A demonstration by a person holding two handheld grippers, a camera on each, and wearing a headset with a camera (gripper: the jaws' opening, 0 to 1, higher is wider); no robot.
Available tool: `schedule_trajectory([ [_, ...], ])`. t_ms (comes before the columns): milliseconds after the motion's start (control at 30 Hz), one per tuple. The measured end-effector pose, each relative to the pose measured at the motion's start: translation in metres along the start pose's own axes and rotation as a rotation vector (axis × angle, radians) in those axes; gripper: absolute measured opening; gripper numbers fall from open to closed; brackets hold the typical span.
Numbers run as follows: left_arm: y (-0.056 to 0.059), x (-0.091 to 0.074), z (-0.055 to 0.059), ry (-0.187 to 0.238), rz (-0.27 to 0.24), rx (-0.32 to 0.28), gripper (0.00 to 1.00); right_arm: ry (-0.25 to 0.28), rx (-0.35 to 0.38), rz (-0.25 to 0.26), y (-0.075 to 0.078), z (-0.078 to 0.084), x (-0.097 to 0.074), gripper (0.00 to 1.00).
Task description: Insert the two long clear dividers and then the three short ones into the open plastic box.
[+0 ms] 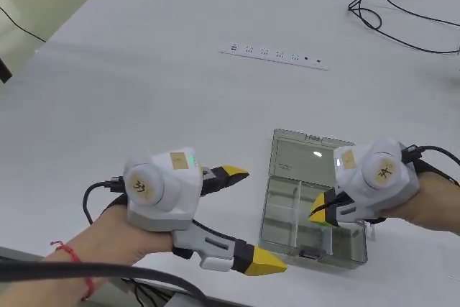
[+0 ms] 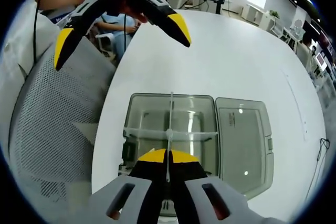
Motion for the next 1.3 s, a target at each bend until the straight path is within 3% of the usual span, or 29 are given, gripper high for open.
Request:
schedule_trajectory([
  [300, -0.001, 0.0, -0.001, 0.002, -0.001, -0.002, 0.95, -0.008, 0.0, 0.009, 0.0, 0.002, 0.001, 0.03],
  [567, -0.001, -0.001, -0.002, 0.002, -0.003, -0.001, 0.95, 0.018, 0.036, 0.023, 0.0, 0.002, -0.006, 0.11],
  [967, -0.001, -0.001, -0.001, -0.014, -0.01, 0.017, 0.98, 0.133, 0.148, 0.069, 0.002, 0.002, -0.036, 0.22],
  [1300, -0.001, -0.002, 0.003, -0.038, -0.015, 0.028, 1.0, 0.158, 0.184, 0.112, 0.001, 0.022, -0.067, 0.35],
])
Point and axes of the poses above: the centre of the closed fingertips' face, and the gripper's own axes: x roughly forward along the fingers, y roughly to its right, z roughly out of its underside, the point moved 5 cm from there along -x, roughly backward along the fingers, and after that the axes turned 3 degrees about -y, right-handed, at the moved point
